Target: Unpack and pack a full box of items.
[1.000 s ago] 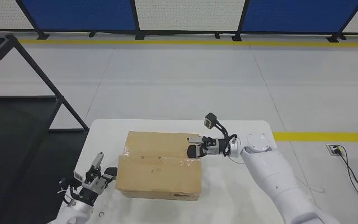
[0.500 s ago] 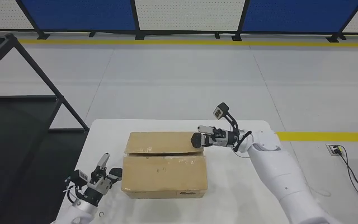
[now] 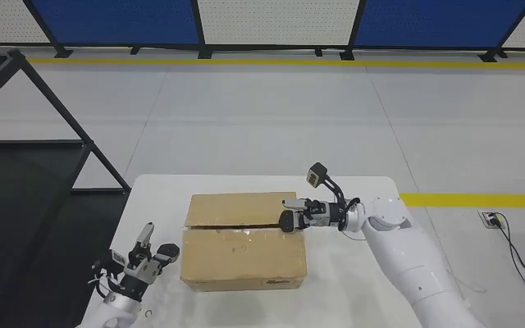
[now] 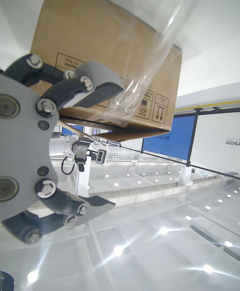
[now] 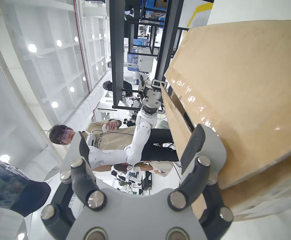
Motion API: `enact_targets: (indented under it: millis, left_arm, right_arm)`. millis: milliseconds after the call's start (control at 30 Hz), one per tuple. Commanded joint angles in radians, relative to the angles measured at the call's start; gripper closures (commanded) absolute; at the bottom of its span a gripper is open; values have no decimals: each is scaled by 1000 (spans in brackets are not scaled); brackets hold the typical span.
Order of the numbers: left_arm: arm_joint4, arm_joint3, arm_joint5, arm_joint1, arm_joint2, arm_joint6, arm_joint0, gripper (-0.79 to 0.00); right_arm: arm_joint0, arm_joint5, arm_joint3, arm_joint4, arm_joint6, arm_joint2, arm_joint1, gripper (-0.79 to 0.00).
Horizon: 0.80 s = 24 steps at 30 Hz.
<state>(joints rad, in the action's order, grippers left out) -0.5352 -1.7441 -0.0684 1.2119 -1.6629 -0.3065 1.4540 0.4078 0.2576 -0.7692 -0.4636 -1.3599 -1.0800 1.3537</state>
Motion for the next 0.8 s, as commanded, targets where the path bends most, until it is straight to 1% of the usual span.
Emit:
enact_targets:
  millis: [0,67,200,300,367,567,767]
  left_arm:
    - [-25,5,-11,2,-13,28,11,-785]
    - [-38,12,-24,3,-27,51,28,-785]
    - [-34,28,-25,3,-52,59,68,-785]
    - [-19,40,-1,0,-65,40,91,-785]
    - [-7,50,19,0,-61,36,92,-785]
    - [29,84,24,6,-1,57,55,-785]
    - [27,152,19,18,58,132,-27,-785]
  right_arm:
    - [-2,-15,7,8,1,6,0,-785]
    - [-5,-22,17,25,14,13,0,-785]
    - [-9,-17,30,32,22,20,1,-785]
    - [-10,-10,38,28,23,18,0,-785]
    - [-11,-5,42,26,22,17,0,-785]
    - [-14,0,54,22,20,18,-1,-785]
    - [-14,1,59,17,18,20,-1,-785]
